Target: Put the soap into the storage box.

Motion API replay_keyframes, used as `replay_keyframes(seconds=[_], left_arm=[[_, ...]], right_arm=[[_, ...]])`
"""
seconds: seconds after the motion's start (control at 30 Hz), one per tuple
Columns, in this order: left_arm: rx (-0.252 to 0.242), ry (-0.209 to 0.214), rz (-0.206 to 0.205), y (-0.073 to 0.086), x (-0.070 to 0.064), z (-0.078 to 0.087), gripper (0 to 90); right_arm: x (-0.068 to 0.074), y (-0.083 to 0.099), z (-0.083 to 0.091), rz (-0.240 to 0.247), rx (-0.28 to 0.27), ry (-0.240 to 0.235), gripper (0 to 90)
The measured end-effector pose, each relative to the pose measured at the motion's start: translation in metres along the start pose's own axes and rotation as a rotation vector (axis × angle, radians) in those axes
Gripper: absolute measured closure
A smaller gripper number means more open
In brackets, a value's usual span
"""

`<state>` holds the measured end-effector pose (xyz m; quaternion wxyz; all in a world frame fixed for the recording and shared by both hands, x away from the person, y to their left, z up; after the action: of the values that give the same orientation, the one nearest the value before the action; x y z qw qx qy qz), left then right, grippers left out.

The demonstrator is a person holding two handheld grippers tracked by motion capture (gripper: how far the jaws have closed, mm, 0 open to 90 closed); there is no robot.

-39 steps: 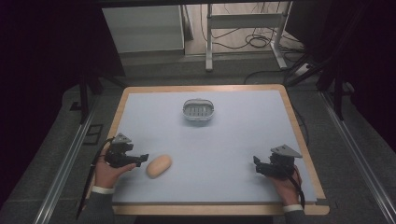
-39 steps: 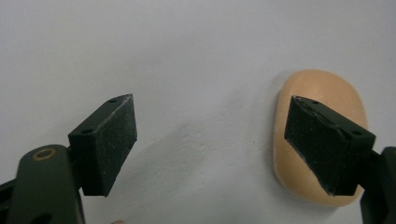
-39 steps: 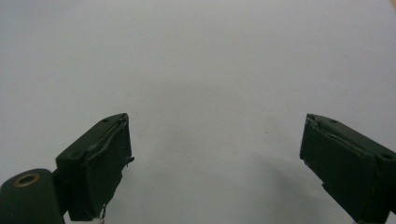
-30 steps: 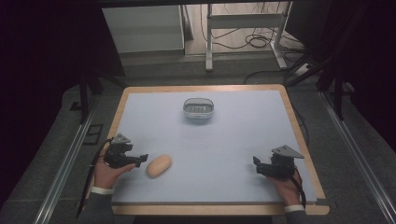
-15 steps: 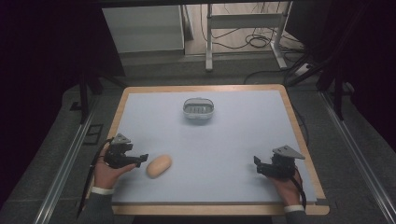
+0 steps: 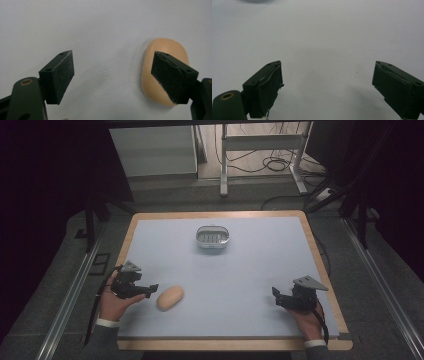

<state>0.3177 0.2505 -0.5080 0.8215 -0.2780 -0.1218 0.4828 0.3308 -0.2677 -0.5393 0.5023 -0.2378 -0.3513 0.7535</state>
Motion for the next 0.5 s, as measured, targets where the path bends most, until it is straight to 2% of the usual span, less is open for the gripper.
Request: replay_keyframes(seconds=[0.07, 0.33, 0.5], left_arm=[[-0.002, 0.003, -0.02, -0.004, -0.003, 0.005, 18.5], [-0.004, 0.012, -0.047, -0.014, -0.011, 0.012, 17.5], [0.026, 0.021, -0.077, -0.016, -0.018, 0.01, 17.4]], right_arm=[[0.0, 0.0, 0.0, -0.004, 0.003, -0.001, 9.6], [-0.001, 0.0, 0.0, -0.01, 0.003, 0.006, 9.6], [-0.001, 0.0, -0.001, -0.011, 0.01, 0.008, 9.6]])
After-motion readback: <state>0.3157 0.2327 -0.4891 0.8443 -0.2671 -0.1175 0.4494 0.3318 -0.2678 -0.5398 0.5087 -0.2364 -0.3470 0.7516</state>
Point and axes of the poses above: each handheld gripper's, and its own axes: z roughly backward along the jaws, y roughly out of its underside, x roughly to its left, the point moved 2 cm from there along -z, roughly forward along the jaws, and after that the axes turned 6 degrees about x, right-handed, at the moved point
